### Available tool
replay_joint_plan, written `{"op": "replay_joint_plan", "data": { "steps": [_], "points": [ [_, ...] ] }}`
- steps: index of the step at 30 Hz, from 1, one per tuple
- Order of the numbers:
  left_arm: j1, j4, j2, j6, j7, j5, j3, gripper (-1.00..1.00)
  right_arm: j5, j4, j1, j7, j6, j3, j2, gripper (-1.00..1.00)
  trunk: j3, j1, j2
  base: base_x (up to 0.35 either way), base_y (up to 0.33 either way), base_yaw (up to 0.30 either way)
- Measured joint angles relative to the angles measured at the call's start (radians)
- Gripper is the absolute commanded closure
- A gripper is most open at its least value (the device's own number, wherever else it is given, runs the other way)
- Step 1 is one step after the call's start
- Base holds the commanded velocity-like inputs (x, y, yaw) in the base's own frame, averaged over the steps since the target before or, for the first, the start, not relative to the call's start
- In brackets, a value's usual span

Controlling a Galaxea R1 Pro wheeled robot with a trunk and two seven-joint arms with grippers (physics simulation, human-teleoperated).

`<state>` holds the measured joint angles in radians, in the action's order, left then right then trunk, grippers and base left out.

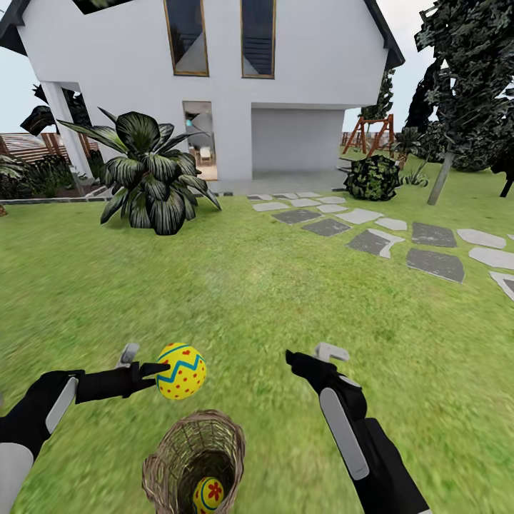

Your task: Take the three Easter eggs out of the wicker basket on the lawn in the garden, then place them on the lawn next to a single tree (choose any tree) so that all three eggs are next to the same tree and none are left in the basket.

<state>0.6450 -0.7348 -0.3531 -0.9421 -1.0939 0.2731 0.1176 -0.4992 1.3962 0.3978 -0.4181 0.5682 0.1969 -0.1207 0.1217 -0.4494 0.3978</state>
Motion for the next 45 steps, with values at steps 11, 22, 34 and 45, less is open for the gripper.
{"op": "replay_joint_plan", "data": {
  "steps": [11,22,34,45],
  "points": [
    [0.0,0.003,0.0,0.0,-0.001,0.002,-0.001,1.0,0.001,0.004,0.0,0.0,-0.002,0.002,0.001,-1.0,0.0,0.0,0.0,-0.126,0.036,0.122],
    [0.0,0.003,0.0,0.001,0.0,0.002,-0.002,1.0,0.001,0.004,0.0,0.0,-0.002,0.002,0.001,-1.0,-0.001,0.0,0.0,-0.074,0.028,0.288],
    [0.0,0.003,0.0,-0.002,-0.005,0.004,0.001,1.0,0.001,0.007,0.0,0.0,-0.002,0.004,0.001,-1.0,-0.011,0.0,0.0,0.0,0.0,0.266],
    [0.0,0.003,0.0,-0.002,-0.004,0.004,0.02,1.0,0.002,0.008,0.0,0.0,-0.001,0.006,-0.001,-1.0,-0.021,0.0,0.0,-0.062,0.117,0.249]
  ]
}}
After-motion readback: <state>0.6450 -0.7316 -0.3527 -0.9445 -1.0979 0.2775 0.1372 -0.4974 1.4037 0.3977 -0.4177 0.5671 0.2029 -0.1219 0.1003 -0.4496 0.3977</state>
